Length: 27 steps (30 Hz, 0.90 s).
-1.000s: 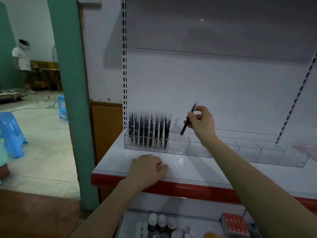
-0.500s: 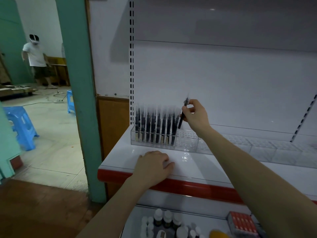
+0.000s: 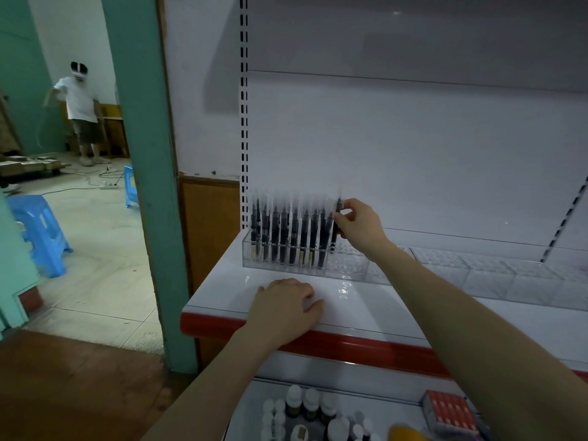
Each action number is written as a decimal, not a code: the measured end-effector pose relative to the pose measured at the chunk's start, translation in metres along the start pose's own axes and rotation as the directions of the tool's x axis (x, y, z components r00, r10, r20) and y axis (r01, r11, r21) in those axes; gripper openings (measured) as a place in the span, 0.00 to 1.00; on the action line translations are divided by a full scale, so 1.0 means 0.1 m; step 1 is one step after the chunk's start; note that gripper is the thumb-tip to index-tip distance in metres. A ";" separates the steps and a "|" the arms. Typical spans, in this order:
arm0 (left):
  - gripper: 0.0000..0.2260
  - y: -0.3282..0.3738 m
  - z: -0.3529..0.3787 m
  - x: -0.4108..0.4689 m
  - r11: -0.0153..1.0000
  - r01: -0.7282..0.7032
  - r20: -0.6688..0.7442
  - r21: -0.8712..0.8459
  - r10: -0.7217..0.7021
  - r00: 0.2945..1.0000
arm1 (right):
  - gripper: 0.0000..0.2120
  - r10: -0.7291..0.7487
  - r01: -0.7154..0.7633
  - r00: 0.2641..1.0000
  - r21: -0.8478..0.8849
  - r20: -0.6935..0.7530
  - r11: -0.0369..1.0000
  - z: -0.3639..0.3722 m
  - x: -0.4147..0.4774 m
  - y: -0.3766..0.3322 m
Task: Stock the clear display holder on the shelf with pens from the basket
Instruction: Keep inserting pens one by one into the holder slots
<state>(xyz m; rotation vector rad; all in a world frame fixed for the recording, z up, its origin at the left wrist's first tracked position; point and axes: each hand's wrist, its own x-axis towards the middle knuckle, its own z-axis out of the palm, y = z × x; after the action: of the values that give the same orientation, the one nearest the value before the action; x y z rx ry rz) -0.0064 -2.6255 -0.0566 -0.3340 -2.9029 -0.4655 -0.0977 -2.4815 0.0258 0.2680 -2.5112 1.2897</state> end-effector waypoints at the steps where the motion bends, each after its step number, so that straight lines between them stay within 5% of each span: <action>1: 0.17 0.00 0.00 0.00 1.000 -0.002 -0.005 0.000 0.002 1.000 | 0.12 0.011 -0.011 1.000 -0.003 0.013 1.000 -0.01 0.01 0.00; 11: 0.17 -0.01 0.02 0.01 1.000 -0.021 -0.034 -0.001 0.021 0.999 | 0.18 0.086 -0.084 0.994 -0.030 0.068 0.996 -0.03 -0.03 0.10; 21: 0.18 0.04 -0.06 -0.08 0.988 -0.094 -0.140 -0.124 0.077 0.987 | 0.10 -0.026 0.072 0.952 0.140 -0.304 0.988 -0.30 -0.74 -0.10; 23: 0.16 0.06 -0.06 -0.18 0.959 -0.238 -0.338 -0.157 0.174 0.925 | 0.07 -0.041 0.109 0.943 0.189 -0.330 0.976 -0.31 -0.98 -0.13; 25: 0.13 0.11 0.01 -0.36 0.895 -0.431 -0.553 -0.117 0.302 0.777 | 0.04 -0.069 0.157 0.935 0.231 -0.348 0.960 -0.29 -1.28 -0.11; 27: 0.11 0.19 0.19 -0.67 0.822 -0.553 -0.633 -0.132 0.360 0.685 | 0.03 -0.109 0.214 0.927 0.268 -0.359 0.939 -0.23 -1.64 -0.01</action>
<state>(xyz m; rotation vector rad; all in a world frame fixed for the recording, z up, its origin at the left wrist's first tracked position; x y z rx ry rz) 0.0596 -2.6142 -0.0829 -0.7949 -2.0264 -0.7771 0.0604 -2.4592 -0.0186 0.2880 -1.9591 1.5056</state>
